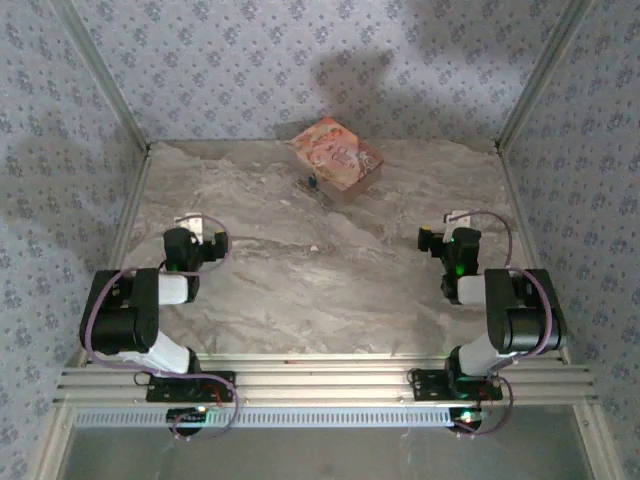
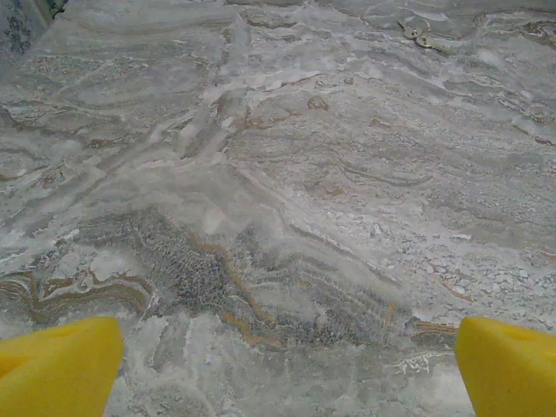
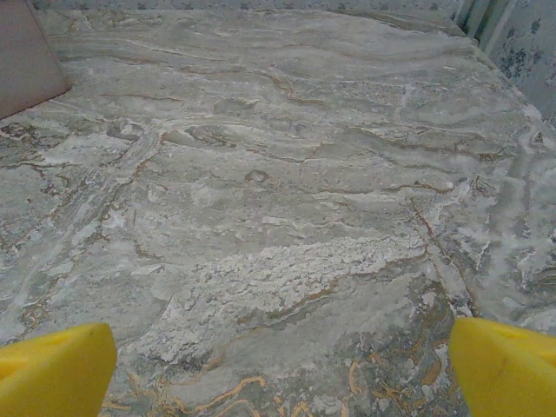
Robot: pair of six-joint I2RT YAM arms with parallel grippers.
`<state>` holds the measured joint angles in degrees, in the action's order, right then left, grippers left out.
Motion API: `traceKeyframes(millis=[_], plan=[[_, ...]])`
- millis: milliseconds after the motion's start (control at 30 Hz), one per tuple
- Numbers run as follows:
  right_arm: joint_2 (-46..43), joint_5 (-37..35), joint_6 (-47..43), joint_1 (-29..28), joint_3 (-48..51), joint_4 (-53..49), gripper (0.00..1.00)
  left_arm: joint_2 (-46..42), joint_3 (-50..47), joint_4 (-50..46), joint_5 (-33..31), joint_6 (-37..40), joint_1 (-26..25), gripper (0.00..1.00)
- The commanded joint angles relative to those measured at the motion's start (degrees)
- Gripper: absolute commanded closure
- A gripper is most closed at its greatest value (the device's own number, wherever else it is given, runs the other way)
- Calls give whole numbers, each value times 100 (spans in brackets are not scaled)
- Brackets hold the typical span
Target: Unlock the padlock with the key
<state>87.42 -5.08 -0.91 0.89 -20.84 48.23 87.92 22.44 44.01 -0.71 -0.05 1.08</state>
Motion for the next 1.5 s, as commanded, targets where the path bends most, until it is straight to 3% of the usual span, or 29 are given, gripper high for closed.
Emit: traceKeyframes(millis=[0, 1367, 1467], plan=[[-5, 24, -6, 43, -111, -24, 0, -2, 125, 262, 72, -64, 17, 2], [-29, 65, -30, 35, -85, -9, 0, -3, 129, 249, 150, -91, 60, 2], [-299, 217, -188, -41, -239, -500, 0, 2, 132, 247, 282, -133, 129, 2]])
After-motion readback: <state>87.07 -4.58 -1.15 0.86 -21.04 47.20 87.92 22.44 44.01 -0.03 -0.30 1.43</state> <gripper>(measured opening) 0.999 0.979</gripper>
